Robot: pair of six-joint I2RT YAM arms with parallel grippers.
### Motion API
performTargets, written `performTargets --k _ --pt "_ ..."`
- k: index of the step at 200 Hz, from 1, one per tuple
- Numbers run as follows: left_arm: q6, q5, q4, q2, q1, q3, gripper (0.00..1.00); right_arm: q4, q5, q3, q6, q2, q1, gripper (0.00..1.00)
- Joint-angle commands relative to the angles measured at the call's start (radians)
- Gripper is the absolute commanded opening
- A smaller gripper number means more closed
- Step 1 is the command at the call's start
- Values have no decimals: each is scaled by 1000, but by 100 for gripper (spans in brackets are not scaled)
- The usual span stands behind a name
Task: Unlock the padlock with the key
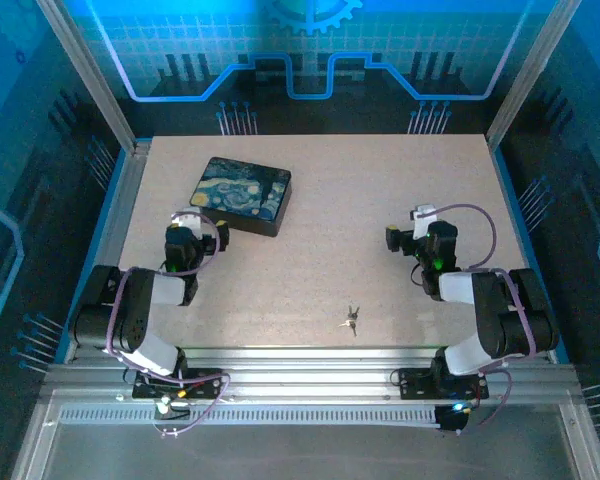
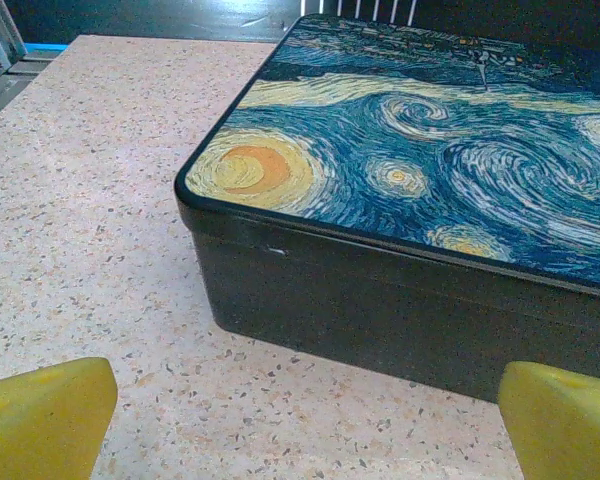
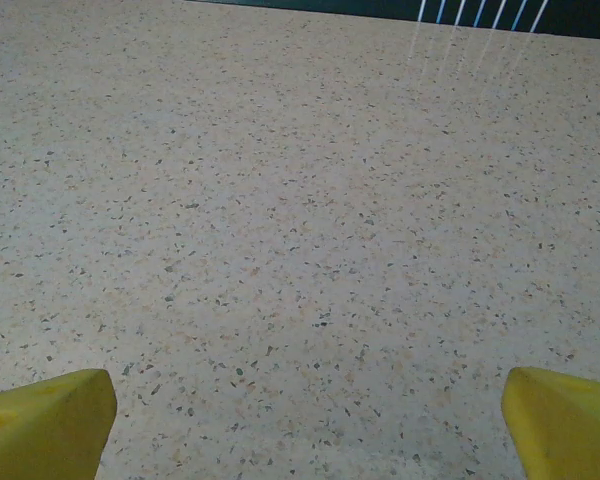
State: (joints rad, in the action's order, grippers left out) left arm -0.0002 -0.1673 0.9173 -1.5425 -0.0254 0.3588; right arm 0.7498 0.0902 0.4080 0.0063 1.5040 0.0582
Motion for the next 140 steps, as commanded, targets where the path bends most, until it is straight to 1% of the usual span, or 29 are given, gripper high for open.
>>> performTargets --k 1,90,113,140 --pt "2 24 -1 -5 2 23 99 16 8 19 -4 -1 4 100" --pt "0 37 -8 -5 7 27 99 15 9 18 -4 1 5 100" --pt "-8 71 -16 -2 23 29 99 14 6 18 -5 1 4 100" --pt "-8 74 -9 -1 25 27 99 14 2 18 -2 -1 1 100"
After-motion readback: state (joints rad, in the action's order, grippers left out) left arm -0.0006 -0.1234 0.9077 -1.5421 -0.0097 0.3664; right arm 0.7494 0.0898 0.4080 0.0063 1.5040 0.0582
